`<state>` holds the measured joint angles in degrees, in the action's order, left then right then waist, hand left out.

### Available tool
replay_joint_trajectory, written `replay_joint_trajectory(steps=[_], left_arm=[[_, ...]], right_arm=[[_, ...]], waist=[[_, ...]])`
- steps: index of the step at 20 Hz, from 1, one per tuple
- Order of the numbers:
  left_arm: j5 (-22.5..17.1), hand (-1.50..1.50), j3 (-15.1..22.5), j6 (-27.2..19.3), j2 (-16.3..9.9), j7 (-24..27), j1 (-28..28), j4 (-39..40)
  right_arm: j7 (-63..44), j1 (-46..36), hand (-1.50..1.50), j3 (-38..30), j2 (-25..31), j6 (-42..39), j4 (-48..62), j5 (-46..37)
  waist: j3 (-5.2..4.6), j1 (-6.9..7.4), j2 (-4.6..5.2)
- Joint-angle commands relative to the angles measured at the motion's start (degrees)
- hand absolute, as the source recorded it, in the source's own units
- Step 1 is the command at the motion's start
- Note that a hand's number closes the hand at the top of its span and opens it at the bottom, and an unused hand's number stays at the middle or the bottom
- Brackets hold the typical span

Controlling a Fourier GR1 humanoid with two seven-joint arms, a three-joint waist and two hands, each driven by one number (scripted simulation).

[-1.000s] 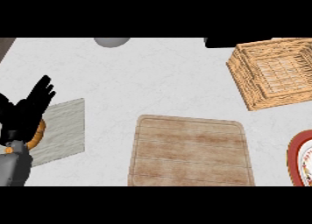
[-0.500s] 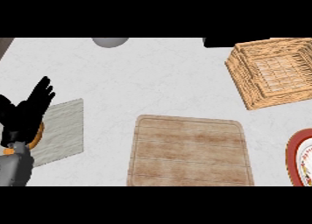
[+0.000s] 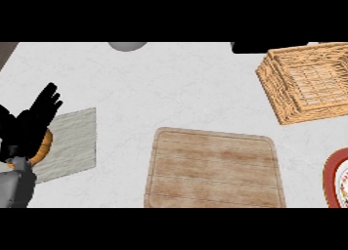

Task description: Pick the cupcake from the cutting board and place it in the basket

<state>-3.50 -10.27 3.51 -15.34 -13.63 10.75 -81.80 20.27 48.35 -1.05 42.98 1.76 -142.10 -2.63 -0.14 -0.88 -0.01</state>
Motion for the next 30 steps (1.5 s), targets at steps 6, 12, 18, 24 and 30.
replay_joint_trajectory(steps=[6,12,18,24,30], left_arm=[[0.3,0.0,0.6,1.1,-0.1,1.0,-0.9,-0.5],[2.6,0.0,2.5,-1.3,2.8,1.8,2.0,2.8],[0.8,0.0,1.2,0.1,1.0,-1.7,2.9,0.6],[1.0,0.0,1.6,1.9,1.6,2.7,-1.5,0.4],[1.2,0.0,-0.4,1.0,0.3,0.9,4.3,5.3]], right_arm=[[-23.5,-14.9,1.5,-15.3,2.4,0.9,-8.4,16.4],[-36.6,-36.7,1.5,-21.5,10.9,2.1,6.4,17.5],[-38.4,-50.6,1.5,-16.6,13.4,0.6,23.2,16.1],[-33.2,-62.2,1.5,-9.6,11.0,-2.2,38.4,10.8],[-19.6,-65.2,1.5,-8.6,5.3,-5.5,53.1,5.8]], waist=[[-0.05,1.61,0.18],[-0.06,2.43,0.62],[0.11,2.25,0.3],[0.12,2.19,0.23],[0.14,1.31,0.2]])
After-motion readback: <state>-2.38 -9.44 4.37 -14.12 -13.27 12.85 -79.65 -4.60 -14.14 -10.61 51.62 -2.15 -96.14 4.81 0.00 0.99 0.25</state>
